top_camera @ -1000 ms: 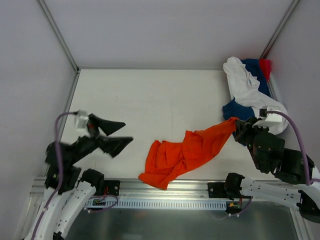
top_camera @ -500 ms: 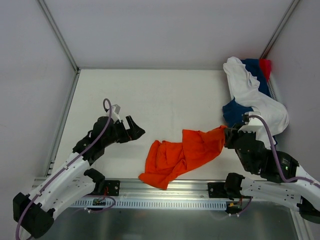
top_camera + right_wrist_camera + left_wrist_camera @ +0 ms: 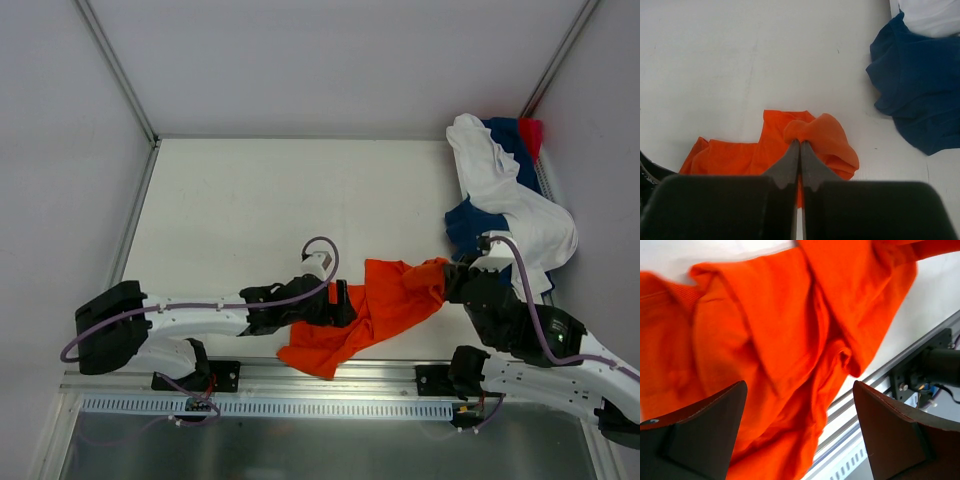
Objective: Fold and stack the t-shirts
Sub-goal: Flatten out the tshirt
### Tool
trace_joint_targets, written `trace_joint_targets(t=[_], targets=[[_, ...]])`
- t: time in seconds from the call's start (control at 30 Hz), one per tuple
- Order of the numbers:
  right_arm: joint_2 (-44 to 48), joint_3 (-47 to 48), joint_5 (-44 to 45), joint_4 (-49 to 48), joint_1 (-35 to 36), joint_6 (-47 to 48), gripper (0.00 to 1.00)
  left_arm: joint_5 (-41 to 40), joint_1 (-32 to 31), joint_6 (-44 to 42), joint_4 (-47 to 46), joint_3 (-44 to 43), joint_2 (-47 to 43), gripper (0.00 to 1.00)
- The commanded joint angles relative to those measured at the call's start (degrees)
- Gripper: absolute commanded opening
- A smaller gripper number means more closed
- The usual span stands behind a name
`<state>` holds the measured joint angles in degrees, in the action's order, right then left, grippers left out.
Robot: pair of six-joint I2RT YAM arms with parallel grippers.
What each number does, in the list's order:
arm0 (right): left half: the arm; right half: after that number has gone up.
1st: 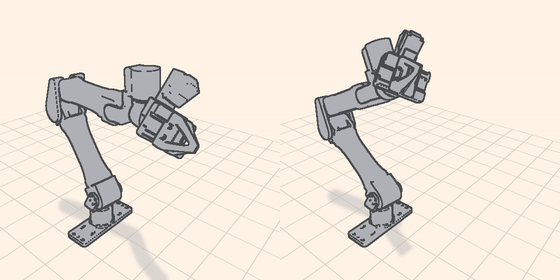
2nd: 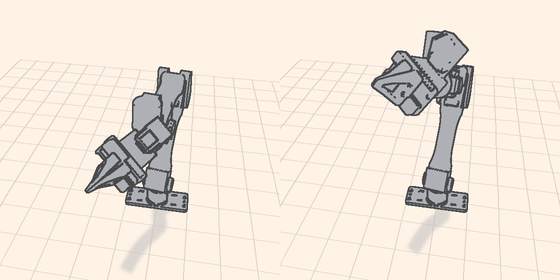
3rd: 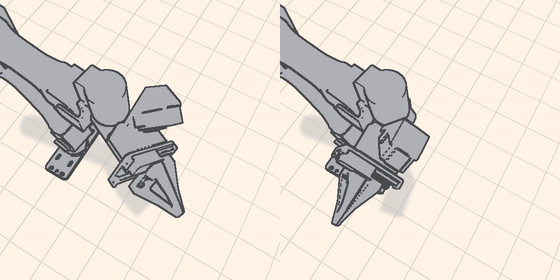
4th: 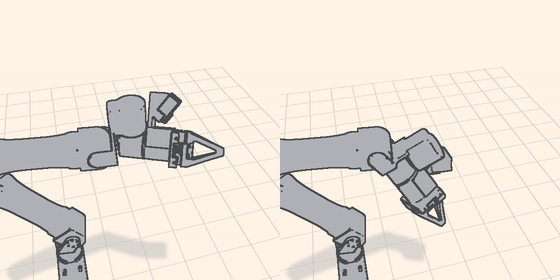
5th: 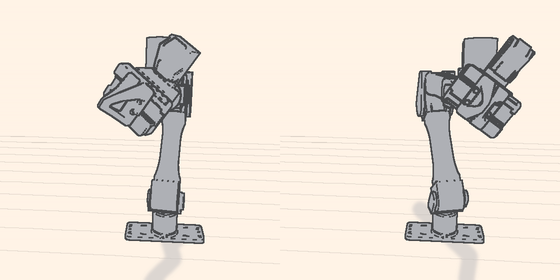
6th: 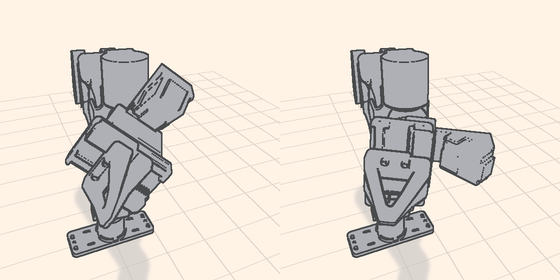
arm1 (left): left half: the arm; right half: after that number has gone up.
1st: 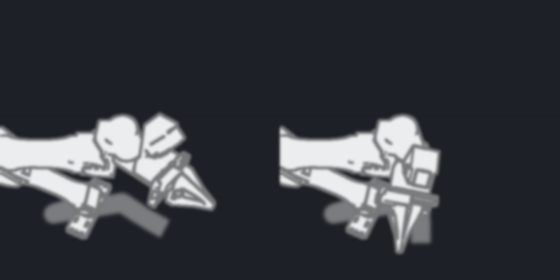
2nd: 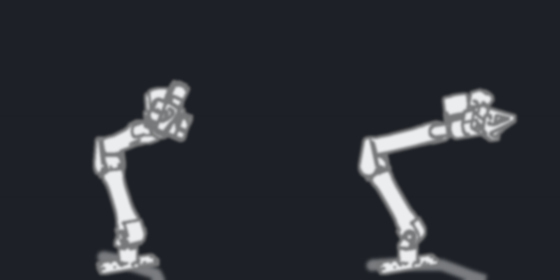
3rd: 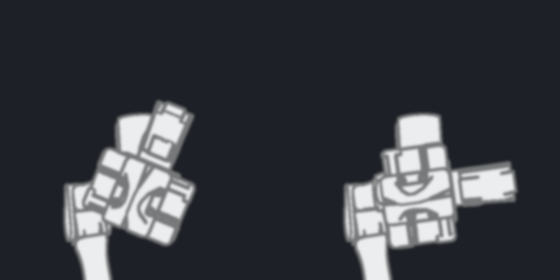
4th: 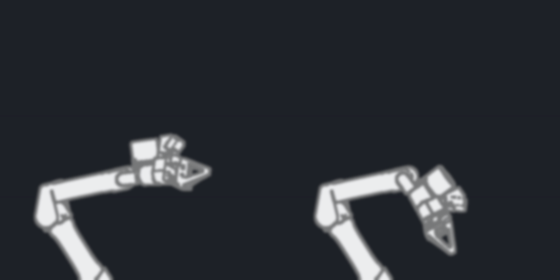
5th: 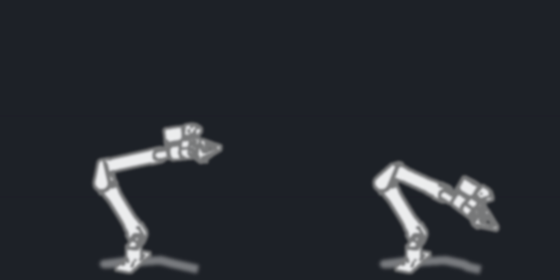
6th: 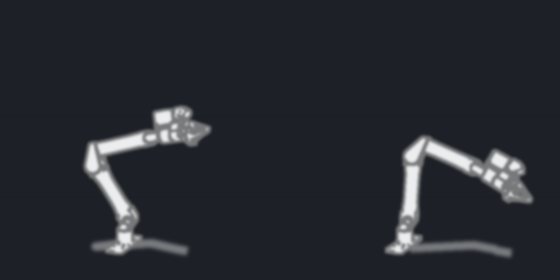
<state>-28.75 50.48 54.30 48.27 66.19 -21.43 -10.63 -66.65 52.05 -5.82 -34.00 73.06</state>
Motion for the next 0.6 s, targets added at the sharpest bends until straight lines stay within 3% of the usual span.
trace_joint_targets(t=[0.0,0.4,0.57], targets=[[1.8,-0.6,-0.4,-1.3,0.0,-0.9,0.00,-4.3,-1.4,2.5,-7.4,-4.6,4.2,0.87],[0.0,-1.7,-0.4,-0.9,-0.1,-1.1,0.01,-6.9,-3.2,3.8,-8.9,-3.6,6.4,0.82],[-0.7,-1.6,0.2,-0.9,-0.1,-0.9,0.01,-14.3,-6.7,3.9,0.7,-5.3,0.5,0.80]])
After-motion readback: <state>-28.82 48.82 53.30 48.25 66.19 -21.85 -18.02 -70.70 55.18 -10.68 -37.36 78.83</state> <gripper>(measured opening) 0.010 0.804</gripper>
